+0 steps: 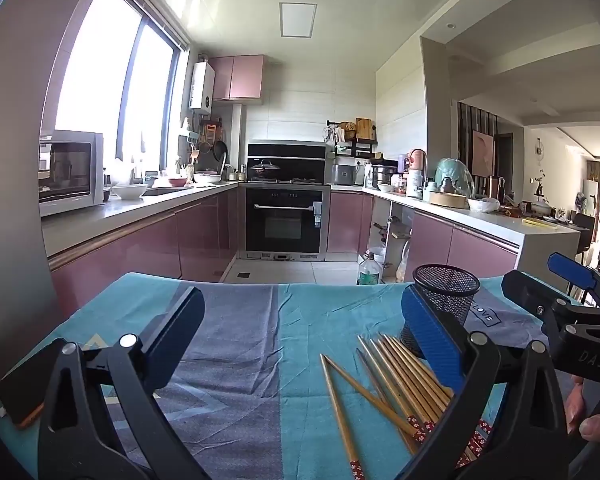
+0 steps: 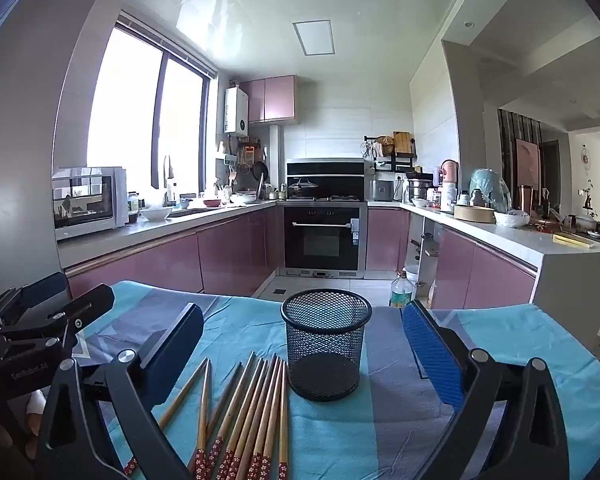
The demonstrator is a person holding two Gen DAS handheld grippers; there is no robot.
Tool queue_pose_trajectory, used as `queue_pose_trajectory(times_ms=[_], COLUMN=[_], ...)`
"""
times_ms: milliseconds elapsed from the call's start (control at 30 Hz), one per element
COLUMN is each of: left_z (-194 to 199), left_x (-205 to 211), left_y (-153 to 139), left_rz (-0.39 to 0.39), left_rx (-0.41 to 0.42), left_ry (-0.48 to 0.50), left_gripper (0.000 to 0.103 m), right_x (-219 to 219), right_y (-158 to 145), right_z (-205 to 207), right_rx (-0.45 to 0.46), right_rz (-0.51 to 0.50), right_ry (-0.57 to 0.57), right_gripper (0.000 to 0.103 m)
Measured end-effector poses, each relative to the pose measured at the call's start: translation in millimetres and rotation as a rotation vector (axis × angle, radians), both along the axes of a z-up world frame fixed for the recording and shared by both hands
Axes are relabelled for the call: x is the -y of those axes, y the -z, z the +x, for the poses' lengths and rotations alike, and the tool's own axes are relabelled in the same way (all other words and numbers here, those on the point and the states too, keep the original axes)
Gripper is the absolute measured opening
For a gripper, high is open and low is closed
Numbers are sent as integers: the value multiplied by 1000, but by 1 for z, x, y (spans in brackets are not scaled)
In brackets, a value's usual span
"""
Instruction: Organize utensils
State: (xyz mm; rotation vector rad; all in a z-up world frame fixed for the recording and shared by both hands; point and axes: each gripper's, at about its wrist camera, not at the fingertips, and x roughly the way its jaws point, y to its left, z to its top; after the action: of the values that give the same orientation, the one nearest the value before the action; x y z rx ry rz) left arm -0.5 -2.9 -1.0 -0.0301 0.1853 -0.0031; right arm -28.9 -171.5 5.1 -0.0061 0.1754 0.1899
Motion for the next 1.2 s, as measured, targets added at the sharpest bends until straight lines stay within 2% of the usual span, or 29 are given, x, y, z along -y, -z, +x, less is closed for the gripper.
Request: queue_pose_trajectory(times_ms=[1200], left_z=[-2], left_x=[4], left_y=[-4], left_rz=[-8], left_rx=[-9], left_ry=[14], left_gripper=[97], right_x=[4], right_y=[-5], right_z=[-8], right_rx=[9], right_rz=[2], right_ry=[9], right_gripper=[97])
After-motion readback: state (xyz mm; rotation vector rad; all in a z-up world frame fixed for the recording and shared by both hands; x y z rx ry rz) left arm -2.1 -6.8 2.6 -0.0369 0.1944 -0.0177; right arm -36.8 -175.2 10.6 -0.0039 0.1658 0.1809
